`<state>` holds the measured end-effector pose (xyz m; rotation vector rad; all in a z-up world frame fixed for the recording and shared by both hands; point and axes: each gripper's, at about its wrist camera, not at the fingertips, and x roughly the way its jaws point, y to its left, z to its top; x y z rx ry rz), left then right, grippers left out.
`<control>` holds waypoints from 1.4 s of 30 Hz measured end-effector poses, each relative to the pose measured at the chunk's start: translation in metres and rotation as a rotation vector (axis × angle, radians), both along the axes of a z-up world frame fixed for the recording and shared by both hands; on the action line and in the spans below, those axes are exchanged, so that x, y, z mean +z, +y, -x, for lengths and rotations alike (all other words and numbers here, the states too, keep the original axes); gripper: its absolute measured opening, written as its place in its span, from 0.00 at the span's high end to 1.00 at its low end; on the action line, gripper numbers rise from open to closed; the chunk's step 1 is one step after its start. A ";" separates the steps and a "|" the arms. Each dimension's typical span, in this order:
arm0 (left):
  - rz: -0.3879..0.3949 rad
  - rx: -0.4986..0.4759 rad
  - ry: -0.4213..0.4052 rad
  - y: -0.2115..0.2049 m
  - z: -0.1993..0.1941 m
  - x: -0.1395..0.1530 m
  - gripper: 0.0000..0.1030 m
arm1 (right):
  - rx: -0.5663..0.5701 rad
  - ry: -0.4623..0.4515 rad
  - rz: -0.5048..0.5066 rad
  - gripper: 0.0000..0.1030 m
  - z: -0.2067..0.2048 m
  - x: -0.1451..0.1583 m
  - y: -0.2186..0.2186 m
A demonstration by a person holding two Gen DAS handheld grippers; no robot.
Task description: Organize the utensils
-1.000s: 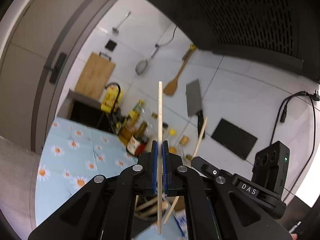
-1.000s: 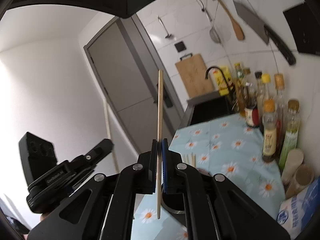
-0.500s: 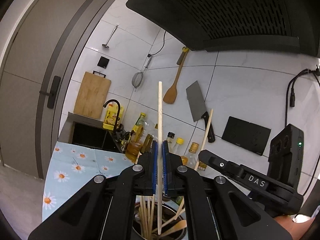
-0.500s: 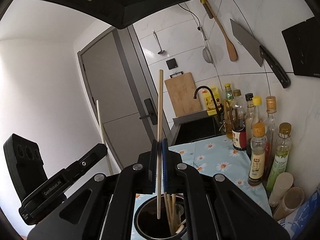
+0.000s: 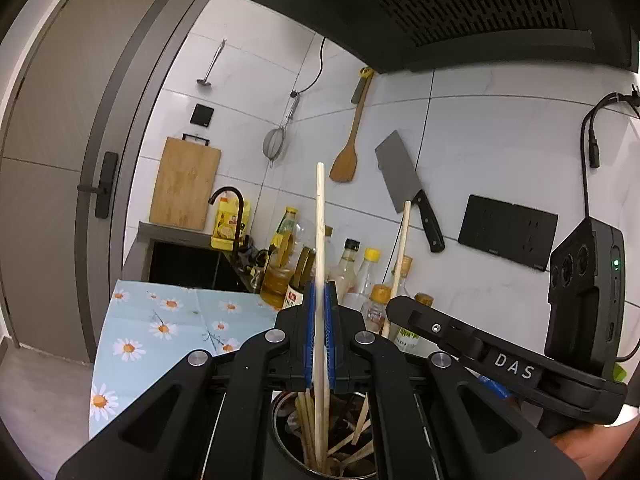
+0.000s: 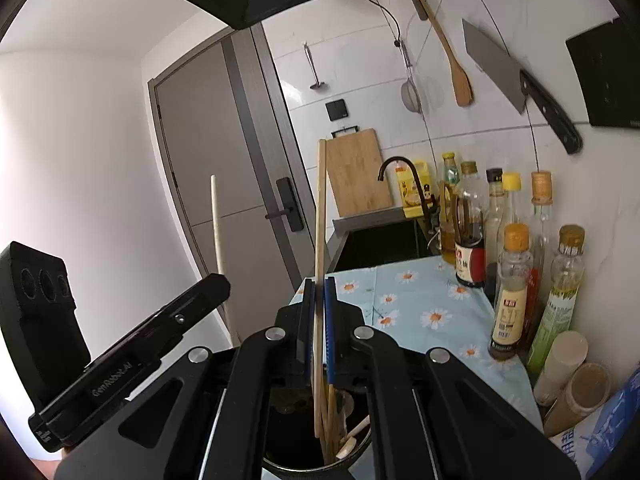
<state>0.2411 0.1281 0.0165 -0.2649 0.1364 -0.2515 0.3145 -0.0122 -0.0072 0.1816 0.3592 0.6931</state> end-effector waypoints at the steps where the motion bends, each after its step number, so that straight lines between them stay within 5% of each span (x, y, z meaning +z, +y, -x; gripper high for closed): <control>1: 0.001 0.000 0.004 0.000 -0.001 -0.002 0.96 | 0.000 0.004 0.004 0.95 0.000 -0.002 0.000; 9: 0.003 0.019 0.036 0.002 0.002 -0.012 0.96 | 0.017 0.045 0.023 0.95 0.003 -0.011 0.002; 16: 0.017 0.018 0.044 0.002 0.015 -0.013 0.95 | 0.003 0.054 0.006 0.80 0.011 -0.007 -0.006; 27: 0.010 0.026 0.060 0.003 0.040 -0.003 0.95 | -0.011 0.045 -0.003 0.75 0.033 0.005 -0.020; 30: 0.001 0.024 0.066 0.001 0.049 0.000 0.95 | -0.022 0.041 -0.001 0.65 0.040 0.009 -0.028; 32: -0.007 0.026 0.072 -0.001 0.056 0.003 0.82 | -0.018 0.047 -0.002 0.64 0.044 0.011 -0.033; 38: -0.056 0.052 0.101 -0.013 0.079 0.007 0.78 | -0.009 0.057 0.007 0.49 0.064 0.014 -0.055; 42: -0.079 0.087 0.117 -0.023 0.098 0.009 0.55 | 0.020 0.066 0.010 0.41 0.075 0.014 -0.071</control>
